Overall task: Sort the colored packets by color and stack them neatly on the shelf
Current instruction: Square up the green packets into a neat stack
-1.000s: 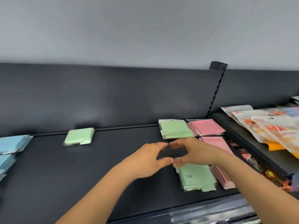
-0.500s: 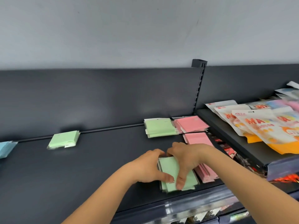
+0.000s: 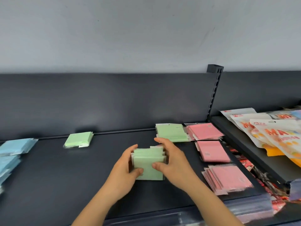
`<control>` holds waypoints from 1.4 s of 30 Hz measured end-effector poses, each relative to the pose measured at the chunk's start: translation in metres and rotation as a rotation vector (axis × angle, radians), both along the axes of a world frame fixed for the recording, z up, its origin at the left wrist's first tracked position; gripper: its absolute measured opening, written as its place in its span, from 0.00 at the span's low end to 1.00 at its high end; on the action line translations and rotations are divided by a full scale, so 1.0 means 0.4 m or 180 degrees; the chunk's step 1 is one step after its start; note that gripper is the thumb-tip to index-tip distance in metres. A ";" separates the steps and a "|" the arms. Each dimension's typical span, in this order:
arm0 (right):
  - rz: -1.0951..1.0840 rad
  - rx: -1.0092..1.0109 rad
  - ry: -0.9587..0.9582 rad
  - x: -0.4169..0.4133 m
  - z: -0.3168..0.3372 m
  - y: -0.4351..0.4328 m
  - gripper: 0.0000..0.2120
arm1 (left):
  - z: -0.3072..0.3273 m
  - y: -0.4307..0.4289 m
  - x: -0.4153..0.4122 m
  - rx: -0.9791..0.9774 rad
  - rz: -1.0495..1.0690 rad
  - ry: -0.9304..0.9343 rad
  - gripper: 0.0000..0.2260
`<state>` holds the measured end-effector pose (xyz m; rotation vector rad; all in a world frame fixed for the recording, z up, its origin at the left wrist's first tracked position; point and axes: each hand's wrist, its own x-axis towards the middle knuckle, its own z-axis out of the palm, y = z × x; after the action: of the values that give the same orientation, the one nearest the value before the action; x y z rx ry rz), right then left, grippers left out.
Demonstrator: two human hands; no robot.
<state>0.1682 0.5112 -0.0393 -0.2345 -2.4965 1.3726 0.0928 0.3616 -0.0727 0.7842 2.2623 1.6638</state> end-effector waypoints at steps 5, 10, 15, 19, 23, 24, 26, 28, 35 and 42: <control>-0.0156 -0.0445 -0.0206 0.009 -0.051 -0.055 0.38 | -0.023 0.003 0.029 -0.0210 0.0161 0.0096 0.26; -0.0297 -0.0698 -0.0273 0.028 -0.068 -0.077 0.41 | -0.026 0.013 0.067 -0.0437 0.0427 0.0295 0.20; -0.0286 -0.0856 -0.0260 0.027 -0.075 -0.077 0.39 | -0.027 0.011 0.074 -0.0529 0.0485 0.0274 0.15; -0.0278 -0.0758 -0.0249 0.028 -0.081 -0.082 0.31 | -0.030 0.002 0.073 -0.0583 0.0467 0.0309 0.15; -0.0241 -0.0593 -0.0272 0.018 -0.079 -0.097 0.28 | -0.028 -0.019 0.062 -0.0610 0.0428 0.0339 0.15; -0.0245 -0.0535 -0.0279 0.010 -0.080 -0.107 0.28 | -0.027 -0.030 0.057 -0.0606 0.0440 0.0327 0.15; -0.0274 -0.0387 -0.0322 -0.008 -0.081 -0.136 0.27 | -0.022 -0.061 0.045 -0.0605 0.0486 0.0313 0.16; -0.0269 -0.0259 -0.0396 -0.027 -0.083 -0.172 0.28 | -0.017 -0.097 0.031 -0.0622 0.0523 0.0327 0.17; -0.0290 -0.0605 -0.0371 -0.140 -0.077 -0.338 0.37 | -0.002 -0.274 -0.058 -0.0772 0.0712 0.0425 0.23; -0.0291 -0.0692 -0.0323 -0.229 -0.085 -0.473 0.28 | -0.017 -0.406 -0.142 -0.0493 0.1136 0.0122 0.23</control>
<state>0.0765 0.3220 -0.0735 -0.4687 -2.3802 1.6309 0.0361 0.1993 -0.0793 0.3967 2.6420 1.5915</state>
